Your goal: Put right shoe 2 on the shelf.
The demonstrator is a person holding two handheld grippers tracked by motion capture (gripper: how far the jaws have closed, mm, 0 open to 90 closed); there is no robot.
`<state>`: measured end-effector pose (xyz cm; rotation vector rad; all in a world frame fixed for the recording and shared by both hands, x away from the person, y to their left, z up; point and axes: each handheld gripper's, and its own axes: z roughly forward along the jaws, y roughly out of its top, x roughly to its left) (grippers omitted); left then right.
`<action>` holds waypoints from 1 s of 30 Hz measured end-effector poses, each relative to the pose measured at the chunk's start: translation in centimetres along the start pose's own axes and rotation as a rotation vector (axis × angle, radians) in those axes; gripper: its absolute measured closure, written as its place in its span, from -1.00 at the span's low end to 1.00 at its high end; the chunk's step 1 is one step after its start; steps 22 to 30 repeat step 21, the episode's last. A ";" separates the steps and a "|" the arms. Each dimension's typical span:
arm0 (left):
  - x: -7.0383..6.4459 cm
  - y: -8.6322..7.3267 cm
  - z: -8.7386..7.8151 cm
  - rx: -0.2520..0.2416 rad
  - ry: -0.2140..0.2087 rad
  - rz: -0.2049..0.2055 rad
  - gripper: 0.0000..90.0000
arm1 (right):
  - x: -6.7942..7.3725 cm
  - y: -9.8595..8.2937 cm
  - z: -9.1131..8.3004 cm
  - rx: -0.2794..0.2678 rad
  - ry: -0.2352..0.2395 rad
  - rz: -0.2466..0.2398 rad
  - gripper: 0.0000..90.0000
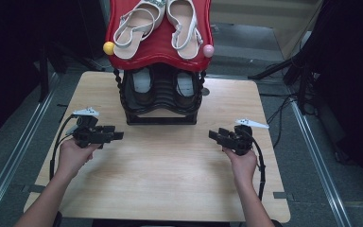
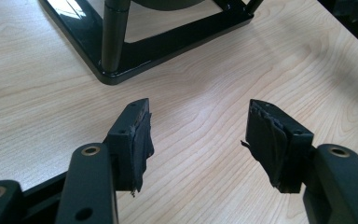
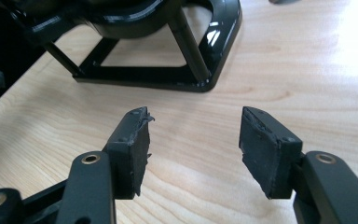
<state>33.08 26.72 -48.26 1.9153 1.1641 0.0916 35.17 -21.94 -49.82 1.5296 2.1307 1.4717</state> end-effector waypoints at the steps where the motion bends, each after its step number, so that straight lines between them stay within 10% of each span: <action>1: 0.0 0.0 0.0 -0.001 -0.004 0.001 -0.11 | 0.0 -0.1 0.1 0.003 -0.007 -0.001 -0.03; 30: -0.4 -0.3 1.2 0.006 0.021 0.049 -0.31 | 0.6 -0.6 1.4 0.048 -0.084 -0.097 -0.32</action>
